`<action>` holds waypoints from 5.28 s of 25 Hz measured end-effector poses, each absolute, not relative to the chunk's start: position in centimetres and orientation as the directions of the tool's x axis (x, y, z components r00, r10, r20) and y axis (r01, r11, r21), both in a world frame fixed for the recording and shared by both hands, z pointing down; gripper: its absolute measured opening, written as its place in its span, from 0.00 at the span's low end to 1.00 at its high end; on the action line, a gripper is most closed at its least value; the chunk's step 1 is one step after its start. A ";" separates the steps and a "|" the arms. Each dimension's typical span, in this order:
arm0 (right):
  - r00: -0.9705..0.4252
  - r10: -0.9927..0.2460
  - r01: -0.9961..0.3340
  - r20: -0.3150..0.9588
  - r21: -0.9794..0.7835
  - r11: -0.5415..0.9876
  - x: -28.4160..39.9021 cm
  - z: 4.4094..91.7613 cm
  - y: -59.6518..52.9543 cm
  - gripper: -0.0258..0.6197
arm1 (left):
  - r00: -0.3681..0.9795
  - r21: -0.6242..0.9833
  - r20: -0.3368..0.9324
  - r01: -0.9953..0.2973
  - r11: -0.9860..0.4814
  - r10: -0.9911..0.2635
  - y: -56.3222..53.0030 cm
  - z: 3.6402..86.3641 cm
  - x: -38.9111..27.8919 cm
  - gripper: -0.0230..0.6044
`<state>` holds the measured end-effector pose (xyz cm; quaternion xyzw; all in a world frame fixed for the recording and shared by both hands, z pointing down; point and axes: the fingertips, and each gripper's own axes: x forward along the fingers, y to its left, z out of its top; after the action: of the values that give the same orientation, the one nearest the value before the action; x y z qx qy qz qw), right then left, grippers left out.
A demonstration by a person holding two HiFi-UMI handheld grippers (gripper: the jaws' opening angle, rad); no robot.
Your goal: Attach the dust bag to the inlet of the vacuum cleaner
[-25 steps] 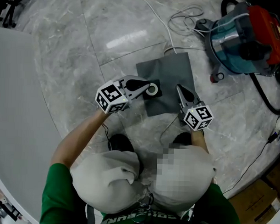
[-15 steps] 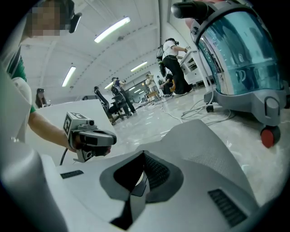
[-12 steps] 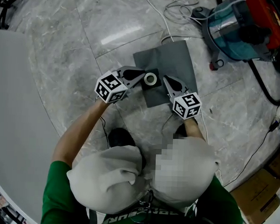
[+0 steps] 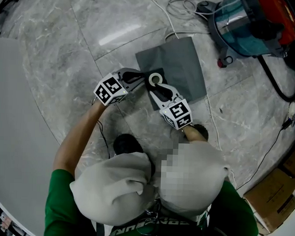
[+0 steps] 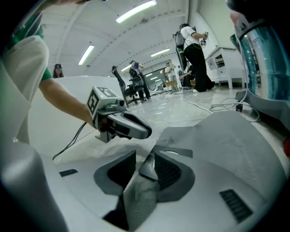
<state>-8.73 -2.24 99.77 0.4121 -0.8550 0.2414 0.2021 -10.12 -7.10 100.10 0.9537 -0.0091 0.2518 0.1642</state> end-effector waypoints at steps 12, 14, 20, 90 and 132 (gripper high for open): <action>-0.413 -0.629 -0.773 0.658 0.113 0.625 -10.1 104.1 -1.0 0.30 | 0.813 0.280 0.565 -0.029 -0.960 0.140 -6.1 103.4 -10.6 0.20; -0.401 -0.639 -0.772 0.656 0.134 0.622 -9.9 104.1 -1.2 0.29 | 0.802 0.260 0.580 -0.017 -0.965 0.142 -5.9 103.6 -10.4 0.20; -0.354 -0.668 -0.818 0.654 0.129 0.560 -8.2 103.8 -1.9 0.21 | 0.786 0.247 0.596 0.019 -0.969 0.167 -5.4 103.8 -9.5 0.20; -0.407 -0.836 -0.886 0.368 0.064 0.459 12.0 84.5 -2.9 0.06 | 0.758 -0.222 0.591 0.481 -0.848 0.276 -8.2 81.9 10.9 0.17; -0.561 -0.798 -0.812 0.221 0.037 0.582 15.7 66.4 -12.6 0.06 | 0.622 -0.184 0.730 0.579 -0.794 0.284 -15.6 68.9 13.7 0.07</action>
<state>15.74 -12.64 66.38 0.4560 -0.8828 0.0344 0.1075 13.69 -15.61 68.87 0.8767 0.2463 0.3584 -0.2058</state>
